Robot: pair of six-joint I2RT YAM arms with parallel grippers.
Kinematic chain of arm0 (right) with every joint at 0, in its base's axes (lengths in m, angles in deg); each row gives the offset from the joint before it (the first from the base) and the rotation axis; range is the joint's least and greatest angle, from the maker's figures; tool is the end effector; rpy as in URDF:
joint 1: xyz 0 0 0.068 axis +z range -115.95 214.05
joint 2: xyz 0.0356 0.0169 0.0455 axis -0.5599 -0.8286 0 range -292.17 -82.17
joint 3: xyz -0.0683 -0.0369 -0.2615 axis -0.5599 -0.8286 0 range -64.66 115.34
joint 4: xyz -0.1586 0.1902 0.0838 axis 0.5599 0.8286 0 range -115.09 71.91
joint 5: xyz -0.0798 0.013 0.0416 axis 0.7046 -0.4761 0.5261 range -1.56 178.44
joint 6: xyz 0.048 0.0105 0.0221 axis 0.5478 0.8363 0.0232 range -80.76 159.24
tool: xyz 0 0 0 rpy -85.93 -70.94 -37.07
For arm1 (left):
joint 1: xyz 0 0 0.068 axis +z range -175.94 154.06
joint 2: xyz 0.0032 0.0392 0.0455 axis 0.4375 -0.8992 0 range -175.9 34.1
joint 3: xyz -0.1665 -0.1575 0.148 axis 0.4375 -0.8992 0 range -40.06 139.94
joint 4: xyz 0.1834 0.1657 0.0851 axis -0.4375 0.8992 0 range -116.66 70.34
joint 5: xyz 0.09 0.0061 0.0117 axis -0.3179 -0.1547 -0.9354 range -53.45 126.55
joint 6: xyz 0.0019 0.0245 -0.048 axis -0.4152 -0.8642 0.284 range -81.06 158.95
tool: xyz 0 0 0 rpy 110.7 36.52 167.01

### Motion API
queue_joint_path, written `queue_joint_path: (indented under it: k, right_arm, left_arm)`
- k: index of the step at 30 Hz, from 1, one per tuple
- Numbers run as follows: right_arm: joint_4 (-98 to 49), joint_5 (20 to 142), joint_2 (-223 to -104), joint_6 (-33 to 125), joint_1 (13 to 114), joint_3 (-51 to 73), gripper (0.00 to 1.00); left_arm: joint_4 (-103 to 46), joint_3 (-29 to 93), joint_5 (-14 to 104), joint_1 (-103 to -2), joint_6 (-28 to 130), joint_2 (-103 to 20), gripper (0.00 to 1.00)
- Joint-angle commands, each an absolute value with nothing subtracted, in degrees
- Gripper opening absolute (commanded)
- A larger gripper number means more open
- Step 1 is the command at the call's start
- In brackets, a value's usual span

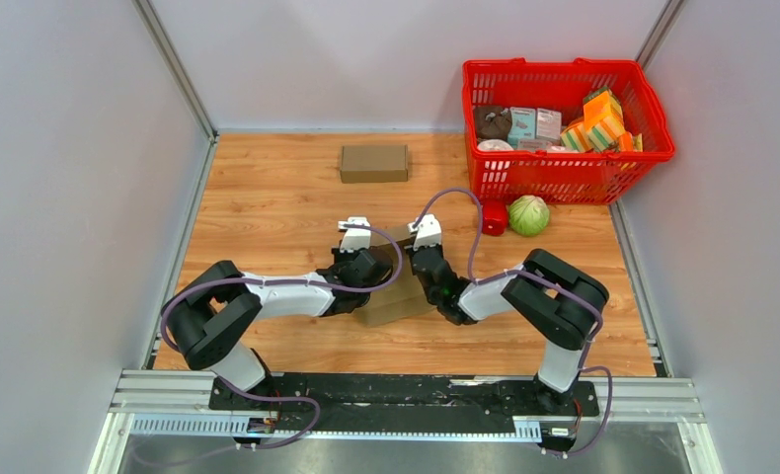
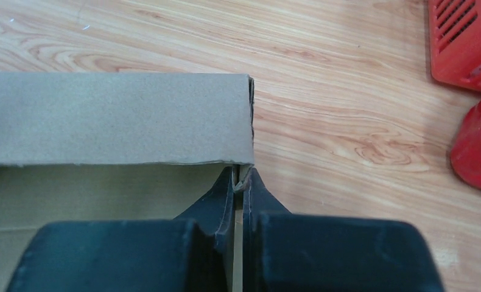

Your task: Fold the paper box

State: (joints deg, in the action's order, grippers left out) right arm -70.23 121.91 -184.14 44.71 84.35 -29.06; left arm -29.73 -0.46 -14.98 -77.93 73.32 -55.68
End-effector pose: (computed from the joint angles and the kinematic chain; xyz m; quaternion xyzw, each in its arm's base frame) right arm 0.2224 0.2372 0.1339 -0.1509 0.7926 0.0429 0.5892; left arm 0.1989 -0.2093 0.1573 -0.0286 0.8527 0.0697 0.5169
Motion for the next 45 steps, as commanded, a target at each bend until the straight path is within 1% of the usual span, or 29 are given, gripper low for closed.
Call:
queue_joint_path:
  k: [1, 4, 7, 11, 12, 13, 14, 15, 16, 17, 18, 19, 20, 21, 22, 23, 24, 25, 27, 28, 31, 33, 35, 36, 38, 41, 43, 44, 45]
  right_arm:
    - [-64.0, 136.7, -186.5, 53.8, 88.0, -21.0, 0.00]
    - [-60.2, 140.6, -186.5, 60.1, 88.4, -18.4, 0.00]
    - [-57.2, 140.4, -187.8, 63.0, 88.4, -16.5, 0.00]
    - [-62.4, 137.7, -186.7, 59.2, 88.4, -18.7, 0.01]
    - [-62.1, 137.5, -185.5, 58.8, 88.4, -20.2, 0.09]
    - [-59.1, 137.1, -183.9, 58.8, 88.4, -21.2, 0.21]
    - [-57.2, 136.4, -178.9, 59.7, 88.4, -22.7, 0.48]
    - [-55.2, 135.1, -176.0, 59.9, 88.5, -24.8, 0.59]
    - [-48.4, 132.2, -172.9, 61.0, 88.5, -27.8, 0.67]
    - [-43.5, 130.7, -169.0, 62.9, 88.5, -29.0, 0.75]
    - [-38.8, 129.1, -162.7, 66.3, 88.6, -29.9, 0.76]
    - [-28.4, 127.0, -159.1, 67.9, 88.7, -31.0, 0.77]
    - [-25.5, 124.7, -156.2, 68.5, 88.8, -32.2, 0.85]
    - [-23.3, 121.9, -151.4, 68.0, 88.5, -33.3, 0.88]
    - [-18.8, 119.3, -149.6, 68.6, 88.1, -33.9, 0.89]
    - [-15.8, 117.6, -148.3, 69.9, 87.5, -33.6, 0.96]
    - [-14.8, 113.0, -147.0, 69.9, 83.5, -33.7, 0.97]
    - [-14.7, 100.5, -146.3, 69.7, 80.9, -33.6, 0.98]
    - [-14.2, 90.4, -146.8, 69.5, 75.6, -32.0, 1.00]
    - [-12.9, 84.4, -148.3, 68.6, 74.8, -31.3, 1.00]
    - [-7.4, 77.9, -153.2, 68.2, 71.2, -28.0, 0.97]
    - [-8.3, 76.2, -154.4, 68.6, 71.1, -28.9, 0.92]
    - [-12.6, 74.6, -156.8, 70.6, 71.1, -29.9, 0.83]
    - [-13.3, 74.4, -157.8, 70.8, 71.3, -29.6, 0.81]
    - [-13.0, 76.9, -160.5, 70.5, 72.0, -28.9, 0.73]
    - [-12.8, 79.4, -160.7, 69.2, 72.7, -28.9, 0.66]
    - [-11.9, 81.8, -156.1, 69.7, 72.0, -28.9, 0.70]
    - [-11.6, 81.8, -154.2, 70.2, 71.1, -28.5, 0.77]
    - [-10.9, 82.0, -150.1, 71.4, 68.7, -28.0, 0.80]
  left_arm:
    - [-27.0, 1.4, -11.3, -78.4, 71.6, -56.1, 0.00]
    - [-25.3, 1.0, -10.6, -78.4, 72.3, -56.0, 0.00]
    - [-23.9, 1.1, -10.1, -78.4, 72.9, -55.9, 0.00]
    - [-24.8, 0.1, -10.2, -78.5, 73.0, -55.0, 0.00]
    - [-25.1, 0.2, -10.1, -78.4, 73.1, -55.0, 0.00]
    - [-25.3, 0.3, -10.0, -78.3, 73.1, -55.0, 0.00]
    - [-25.3, 0.5, -9.5, -78.2, 73.0, -55.1, 0.00]
    - [-25.3, 0.5, -9.4, -78.1, 73.0, -55.1, 0.00]
    - [-25.5, 0.5, -9.4, -78.1, 73.0, -55.1, 0.00]
    - [-25.7, 0.4, -9.4, -77.9, 73.2, -55.2, 0.00]
    - [-25.7, 0.5, -9.2, -77.7, 73.7, -55.3, 0.00]
    - [-24.7, 1.1, -9.1, -77.5, 74.2, -55.4, 0.00]
    - [-24.0, 1.5, -8.8, -77.4, 74.8, -55.9, 0.00]
    - [-23.4, 1.9, -8.8, -77.3, 75.5, -56.1, 0.00]
    - [-21.7, 2.4, -8.8, -77.3, 75.9, -56.2, 0.00]
    - [-20.9, 3.0, -8.3, -77.3, 76.0, -56.3, 0.00]
    - [-20.2, 3.1, -7.9, -77.3, 76.6, -56.0, 0.00]
    - [-19.3, 3.0, -7.5, -77.2, 76.6, -55.8, 0.00]
    - [-18.8, 2.7, -5.6, -77.2, 76.9, -55.1, 0.00]
    - [-18.0, 2.6, -4.8, -77.1, 77.0, -54.9, 0.00]
    - [-15.4, 2.9, -3.3, -76.9, 78.1, -54.1, 0.00]
    - [-14.2, 3.4, -3.0, -76.9, 79.0, -54.5, 0.00]
    - [-14.3, 3.6, -2.5, -76.8, 79.5, -54.8, 0.00]
    - [-14.8, 3.6, -2.3, -76.9, 79.8, -54.8, 0.00]
    - [-14.9, 3.9, -2.1, -76.9, 80.0, -55.4, 0.00]
    - [-14.6, 4.4, -2.5, -76.9, 79.3, -55.9, 0.00]
    - [-14.9, 4.5, -2.8, -76.9, 78.8, -56.2, 0.00]
    - [-15.1, 4.6, -3.3, -76.9, 78.5, -56.4, 0.00]
    - [-14.7, 4.9, -3.4, -76.9, 78.5, -56.6, 0.00]
